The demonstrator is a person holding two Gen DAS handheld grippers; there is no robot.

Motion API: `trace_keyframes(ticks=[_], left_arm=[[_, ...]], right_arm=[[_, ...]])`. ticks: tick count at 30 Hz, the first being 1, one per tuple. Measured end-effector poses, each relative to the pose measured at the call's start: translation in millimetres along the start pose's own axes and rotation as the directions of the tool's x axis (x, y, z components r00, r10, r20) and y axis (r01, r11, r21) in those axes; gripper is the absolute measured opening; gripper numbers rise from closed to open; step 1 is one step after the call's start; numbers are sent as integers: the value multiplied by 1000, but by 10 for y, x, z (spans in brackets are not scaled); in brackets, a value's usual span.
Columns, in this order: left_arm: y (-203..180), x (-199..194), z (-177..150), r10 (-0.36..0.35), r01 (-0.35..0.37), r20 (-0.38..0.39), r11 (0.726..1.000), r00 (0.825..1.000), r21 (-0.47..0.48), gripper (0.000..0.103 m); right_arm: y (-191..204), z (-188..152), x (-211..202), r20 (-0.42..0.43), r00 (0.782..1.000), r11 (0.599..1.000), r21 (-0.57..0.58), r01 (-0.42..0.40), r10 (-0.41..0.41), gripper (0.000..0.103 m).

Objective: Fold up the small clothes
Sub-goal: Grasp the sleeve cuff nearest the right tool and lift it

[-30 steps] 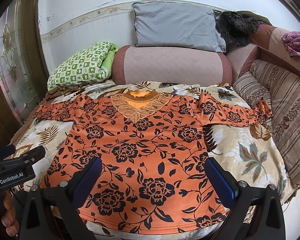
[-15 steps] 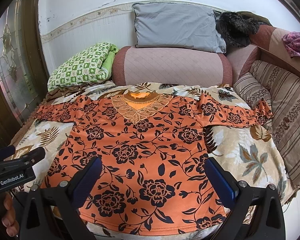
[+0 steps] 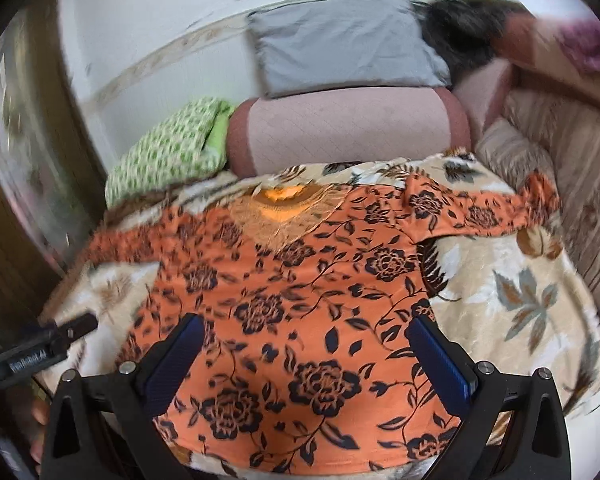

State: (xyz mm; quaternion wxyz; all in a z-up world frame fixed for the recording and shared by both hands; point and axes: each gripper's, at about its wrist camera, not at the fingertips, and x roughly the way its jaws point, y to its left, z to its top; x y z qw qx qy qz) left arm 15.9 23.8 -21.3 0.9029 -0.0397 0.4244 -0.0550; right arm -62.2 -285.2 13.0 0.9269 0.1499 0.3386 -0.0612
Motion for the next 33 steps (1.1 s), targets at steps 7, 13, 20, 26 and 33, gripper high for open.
trace_keyframes(ticks=[7, 13, 20, 26, 33], left_arm=[[-31, 307, -45, 1, 0, -31, 999, 1000, 33, 103], [-67, 568, -9, -56, 57, -55, 998, 997, 13, 103], [-112, 918, 121, -46, 48, -74, 999, 996, 16, 103], [-169, 1162, 157, -33, 38, -105, 998, 994, 45, 103], [-181, 1374, 148, -22, 29, -132, 998, 991, 53, 103]], right_arm=[[-1562, 336, 439, -29, 999, 954, 298, 21, -13, 103], [-2852, 822, 775, 17, 995, 867, 491, 81, -102, 103], [-4019, 1282, 1460, 14, 974, 766, 621, 168, -225, 102], [-4575, 1466, 1922, 2, 967, 699, 691, 184, -257, 73], [-4863, 1520, 2194, -108, 927, 614, 720, 323, -360, 42]])
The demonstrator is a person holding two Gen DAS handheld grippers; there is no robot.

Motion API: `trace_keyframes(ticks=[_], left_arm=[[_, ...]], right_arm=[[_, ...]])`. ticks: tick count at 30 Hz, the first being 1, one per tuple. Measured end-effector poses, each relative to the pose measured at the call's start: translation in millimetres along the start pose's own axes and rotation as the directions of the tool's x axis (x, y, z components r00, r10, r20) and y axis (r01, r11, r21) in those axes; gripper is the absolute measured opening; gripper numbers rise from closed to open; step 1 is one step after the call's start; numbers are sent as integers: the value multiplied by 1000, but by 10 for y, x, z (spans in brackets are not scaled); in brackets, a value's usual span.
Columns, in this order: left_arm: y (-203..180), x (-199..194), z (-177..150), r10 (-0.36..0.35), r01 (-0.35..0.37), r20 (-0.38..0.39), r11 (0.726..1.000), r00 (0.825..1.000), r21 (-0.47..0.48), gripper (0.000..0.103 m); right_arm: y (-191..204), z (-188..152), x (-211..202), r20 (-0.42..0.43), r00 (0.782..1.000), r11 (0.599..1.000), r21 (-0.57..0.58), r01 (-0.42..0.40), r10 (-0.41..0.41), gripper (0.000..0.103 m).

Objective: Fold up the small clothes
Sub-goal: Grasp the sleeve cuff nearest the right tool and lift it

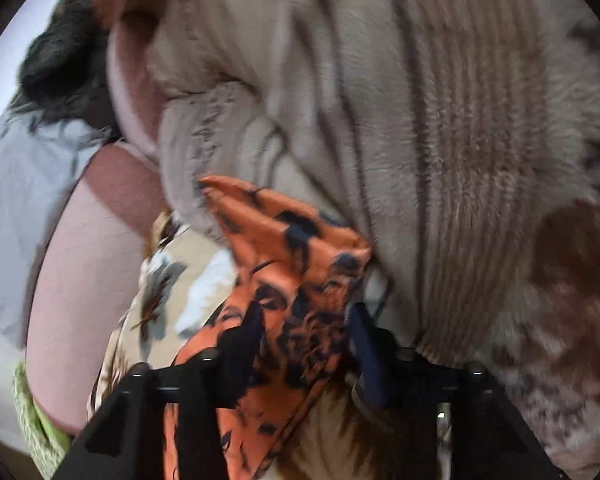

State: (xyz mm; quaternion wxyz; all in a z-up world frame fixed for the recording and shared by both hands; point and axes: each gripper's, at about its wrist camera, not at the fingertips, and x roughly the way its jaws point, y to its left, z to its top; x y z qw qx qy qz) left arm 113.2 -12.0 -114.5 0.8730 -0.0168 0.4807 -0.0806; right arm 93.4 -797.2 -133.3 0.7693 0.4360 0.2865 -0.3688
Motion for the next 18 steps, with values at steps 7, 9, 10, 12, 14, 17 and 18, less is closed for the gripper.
trace_keyframes(ticks=[7, 9, 10, 12, 14, 17, 18], left_arm=[[131, 22, -26, 8, -7, 4, 1000, 1000, -20, 103], [195, -10, -22, 5, -5, 16, 999, 1000, -37, 103], [226, -26, -22, 4, -3, 22, 999, 1000, -46, 103], [295, -66, -26, -3, 5, 33, 998, 999, -62, 103], [377, -132, -46, -11, 15, 51, 996, 999, -84, 103], [488, -212, -82, -15, 23, 69, 994, 998, -107, 103], [550, -247, -104, -20, 29, 75, 992, 997, -120, 103]], right_arm=[[231, 7, -90, 55, 995, 990, -110, 85, -79, 6], [424, -37, -241, 83, 995, 982, -177, 63, -49, 6], [606, -78, -381, 104, 994, 970, -241, 38, -13, 6], [885, -176, -647, 117, 991, 953, -301, -25, 62, 6], [1274, -377, -926, 110, 981, 918, -383, -104, 157, 6], [1945, -897, -1388, 60, 947, 825, -510, -244, 317, 6], [2181, -1111, -1506, 24, 931, 785, -546, -292, 363, 6]])
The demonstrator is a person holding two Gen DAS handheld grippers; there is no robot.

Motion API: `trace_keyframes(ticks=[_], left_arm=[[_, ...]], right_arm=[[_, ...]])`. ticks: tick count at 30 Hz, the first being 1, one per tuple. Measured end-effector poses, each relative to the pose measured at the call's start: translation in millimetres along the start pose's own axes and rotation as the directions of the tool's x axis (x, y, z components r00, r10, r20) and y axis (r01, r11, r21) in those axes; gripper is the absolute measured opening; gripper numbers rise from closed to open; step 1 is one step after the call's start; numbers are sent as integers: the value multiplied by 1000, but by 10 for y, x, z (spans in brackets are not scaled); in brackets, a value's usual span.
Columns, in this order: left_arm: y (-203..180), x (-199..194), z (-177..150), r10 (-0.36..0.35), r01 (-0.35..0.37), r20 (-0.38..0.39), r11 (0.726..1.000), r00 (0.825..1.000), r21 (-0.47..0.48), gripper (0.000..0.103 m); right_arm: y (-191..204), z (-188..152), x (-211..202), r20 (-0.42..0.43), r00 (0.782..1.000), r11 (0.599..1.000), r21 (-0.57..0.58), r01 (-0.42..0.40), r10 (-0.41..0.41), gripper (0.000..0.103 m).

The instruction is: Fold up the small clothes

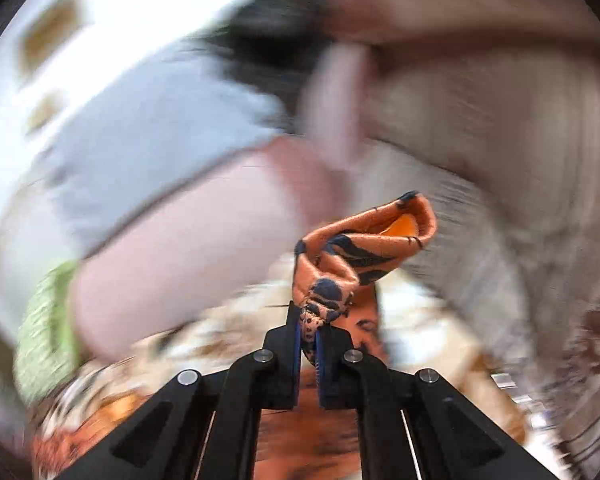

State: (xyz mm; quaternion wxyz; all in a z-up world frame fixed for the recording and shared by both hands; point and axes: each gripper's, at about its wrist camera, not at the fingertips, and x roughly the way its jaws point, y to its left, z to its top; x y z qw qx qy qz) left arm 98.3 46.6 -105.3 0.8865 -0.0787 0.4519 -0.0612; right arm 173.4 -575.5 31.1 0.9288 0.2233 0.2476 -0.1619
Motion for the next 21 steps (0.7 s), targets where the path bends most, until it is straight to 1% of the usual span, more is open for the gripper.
trace_keyframes(ticks=[1, 3, 4, 5, 6, 8, 9, 10, 11, 12, 13, 14, 15, 16, 17, 18, 19, 20, 21], left_arm=[[48, -26, -7, -3, 3, 5, 1000, 1000, -10, 103], [180, -100, -23, -2, 2, 17, 999, 1000, -36, 103], [235, -131, -29, -1, 2, 23, 999, 1000, -46, 103], [321, -176, -38, 2, 0, 33, 998, 999, -61, 103], [389, -207, -49, 7, -4, 40, 997, 999, -73, 103], [526, -254, -64, 18, -13, 46, 995, 999, -99, 103], [628, -283, -82, 22, -16, 49, 993, 999, -120, 103], [696, -295, -96, 27, -20, 51, 991, 998, -136, 103], [761, -303, -112, 33, -25, 50, 988, 998, -153, 103], [838, -301, -131, 34, -26, 41, 984, 999, -177, 103], [882, -296, -140, 29, -22, 35, 982, 999, -189, 103], [916, -292, -146, 28, -22, 31, 980, 999, -196, 103], [937, -293, -147, 36, -30, 28, 980, 999, -198, 103], [940, -309, -143, 37, -31, 31, 981, 999, -189, 103], [932, -326, -134, 39, -31, 41, 984, 998, -178, 103], [911, -335, -126, 41, -32, 53, 985, 998, -168, 103], [889, -323, -105, 39, -29, 58, 987, 998, -160, 103], [860, -296, -74, 31, -22, 54, 988, 998, -154, 103], [795, -241, -9, 10, -4, 43, 989, 999, -146, 103]], right_arm=[[342, -61, -26, -6, 998, 998, -35, -58, 58, 6], [1006, -273, -9, -42, 986, 982, -89, -165, 162, 6], [1214, -378, 3, -59, 980, 976, -100, -194, 189, 6], [1576, -604, 82, -105, 965, 963, -102, -250, 240, 6], [1749, -752, 115, -132, 956, 956, -100, -276, 262, 6], [2265, -1226, 305, -212, 931, 937, -121, -327, 297, 6], [2491, -1498, 443, -265, 909, 926, -110, -361, 323, 6], [2608, -1672, 543, -300, 895, 919, -114, -377, 330, 6], [2858, -1974, 747, -380, 865, 899, -156, -408, 327, 8], [3012, -2214, 910, -444, 834, 881, -176, -439, 327, 8], [3167, -2571, 1188, -544, 786, 869, -192, -457, 293, 8], [3193, -2787, 1338, -597, 762, 868, -209, -450, 251, 8], [3201, -2995, 1453, -634, 750, 877, -236, -419, 188, 9], [3170, -3050, 1446, -627, 755, 881, -229, -415, 193, 12], [3152, -3044, 1371, -611, 761, 882, -212, -421, 217, 23], [3106, -2998, 1309, -604, 758, 882, -185, -433, 245, 40], [3042, -2961, 1235, -605, 752, 880, -170, -443, 261, 88], [2976, -2862, 1148, -600, 746, 873, -156, -462, 288, 103], [2960, -2819, 1049, -589, 745, 866, -146, -479, 313, 102]])
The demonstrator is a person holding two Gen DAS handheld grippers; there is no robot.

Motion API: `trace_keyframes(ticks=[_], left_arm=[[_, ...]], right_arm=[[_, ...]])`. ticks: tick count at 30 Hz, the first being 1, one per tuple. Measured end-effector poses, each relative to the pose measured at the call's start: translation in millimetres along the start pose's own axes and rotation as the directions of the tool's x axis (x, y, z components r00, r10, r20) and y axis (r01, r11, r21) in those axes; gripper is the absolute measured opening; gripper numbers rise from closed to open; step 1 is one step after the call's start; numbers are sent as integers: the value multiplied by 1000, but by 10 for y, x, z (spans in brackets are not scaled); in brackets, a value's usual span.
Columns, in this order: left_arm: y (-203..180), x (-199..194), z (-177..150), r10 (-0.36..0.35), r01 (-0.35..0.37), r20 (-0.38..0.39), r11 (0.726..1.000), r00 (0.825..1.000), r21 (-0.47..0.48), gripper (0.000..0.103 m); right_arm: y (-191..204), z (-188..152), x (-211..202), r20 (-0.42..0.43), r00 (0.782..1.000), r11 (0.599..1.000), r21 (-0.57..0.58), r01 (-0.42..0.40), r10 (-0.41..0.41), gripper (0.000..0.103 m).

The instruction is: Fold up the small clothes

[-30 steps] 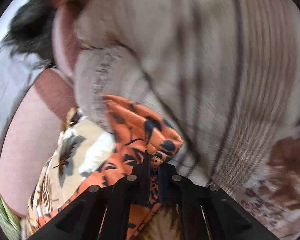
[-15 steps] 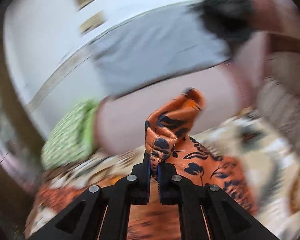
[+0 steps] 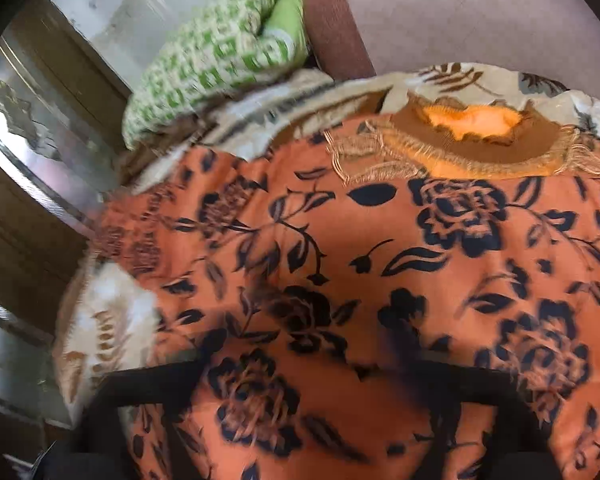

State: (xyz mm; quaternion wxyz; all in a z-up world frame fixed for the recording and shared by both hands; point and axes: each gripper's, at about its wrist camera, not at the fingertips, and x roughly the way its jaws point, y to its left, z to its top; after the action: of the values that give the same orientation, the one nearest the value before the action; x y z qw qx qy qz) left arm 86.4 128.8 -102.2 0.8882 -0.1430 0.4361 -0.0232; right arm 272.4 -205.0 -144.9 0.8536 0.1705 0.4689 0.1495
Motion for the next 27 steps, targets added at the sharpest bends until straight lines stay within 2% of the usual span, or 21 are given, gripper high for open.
trace_keyframes(ticks=[1, 3, 6, 7, 8, 9, 11, 16, 17, 19, 20, 21, 23, 27], left_arm=[[-66, 42, 46, -17, 17, -5, 1000, 1000, 4, 103], [-285, 168, 161, -52, 53, -19, 998, 998, 36, 103], [-668, 465, 366, -87, 92, -53, 991, 995, 99, 103], [-783, 570, 428, -86, 93, -66, 989, 994, 115, 103], [-901, 689, 499, -88, 98, -79, 986, 993, 134, 103], [-1059, 876, 600, -91, 107, -104, 982, 990, 158, 103], [-1242, 1144, 725, -56, 80, -139, 982, 989, 173, 103], [-1456, 1779, 937, -27, 51, -250, 995, 968, 89, 103], [-1463, 1853, 943, -29, 50, -268, 996, 963, 69, 97], [-1496, 1961, 928, -18, 39, -287, 997, 958, 66, 51], [-1519, 2013, 917, 4, 22, -306, 996, 952, 81, 14], [-1527, 2030, 910, 20, 6, -307, 997, 952, 83, 15], [-1558, 1995, 937, 26, 1, -278, 995, 960, 97, 12], [-1705, 1690, 1121, 24, -1, -128, 983, 992, 181, 10]], right_arm=[[-99, -23, -197, 25, 999, 999, 12, -36, 35, 102], [-277, -49, -445, 51, 997, 997, 49, -55, 52, 102], [-798, -96, -821, 114, 992, 981, 180, -77, 57, 102], [-1018, -176, -935, 133, 991, 971, 232, -64, 34, 102], [-1167, -253, -1040, 138, 990, 968, 252, -11, -25, 102], [-1248, -339, -1177, 128, 988, 966, 253, 53, -88, 102], [-1396, -467, -1352, 104, 983, 960, 252, 121, -152, 102], [-1778, -729, -1728, 122, 979, 941, 317, 117, -163, 102], [-1899, -724, -1801, 140, 978, 929, 356, 98, -157, 102], [-2109, -691, -1877, 171, 978, 898, 438, 35, -121, 102], [-2230, -660, -1901, 191, 977, 875, 483, -7, -98, 102], [-2283, -611, -1904, 203, 975, 864, 502, -22, -93, 102], [-2380, -525, -1896, 208, 970, 854, 521, 2, -129, 102], [-2470, -423, -1840, 187, 971, 855, 517, 31, -149, 102]])
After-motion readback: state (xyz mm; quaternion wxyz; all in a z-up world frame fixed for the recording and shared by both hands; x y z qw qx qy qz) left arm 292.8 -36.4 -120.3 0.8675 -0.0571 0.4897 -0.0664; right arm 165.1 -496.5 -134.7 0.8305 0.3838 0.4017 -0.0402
